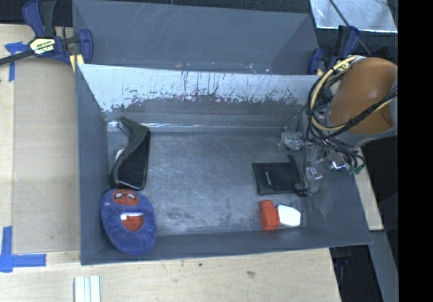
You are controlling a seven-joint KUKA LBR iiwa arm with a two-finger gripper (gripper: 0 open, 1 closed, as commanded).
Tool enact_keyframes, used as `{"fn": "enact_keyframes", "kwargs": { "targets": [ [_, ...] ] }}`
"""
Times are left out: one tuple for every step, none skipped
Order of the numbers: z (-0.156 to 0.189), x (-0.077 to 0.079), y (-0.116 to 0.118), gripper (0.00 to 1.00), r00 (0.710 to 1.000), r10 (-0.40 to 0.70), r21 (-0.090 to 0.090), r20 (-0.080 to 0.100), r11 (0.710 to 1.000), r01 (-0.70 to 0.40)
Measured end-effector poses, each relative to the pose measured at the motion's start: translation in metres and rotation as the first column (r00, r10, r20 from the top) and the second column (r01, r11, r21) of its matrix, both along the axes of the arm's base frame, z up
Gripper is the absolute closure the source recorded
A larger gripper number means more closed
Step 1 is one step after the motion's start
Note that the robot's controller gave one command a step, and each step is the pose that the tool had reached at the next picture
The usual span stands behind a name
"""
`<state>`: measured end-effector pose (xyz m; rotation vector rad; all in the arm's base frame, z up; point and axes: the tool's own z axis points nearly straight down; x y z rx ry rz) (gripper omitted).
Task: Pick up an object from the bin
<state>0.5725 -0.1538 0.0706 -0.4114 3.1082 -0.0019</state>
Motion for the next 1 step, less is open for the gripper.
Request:
{"fn": "enact_keyframes", "kwargs": {
  "targets": [
    [0.0044, -0.0854, 0.0384, 0.0, 0.997, -0.08, 0.001, -0.007, 0.997, 0.08]
  ]
}}
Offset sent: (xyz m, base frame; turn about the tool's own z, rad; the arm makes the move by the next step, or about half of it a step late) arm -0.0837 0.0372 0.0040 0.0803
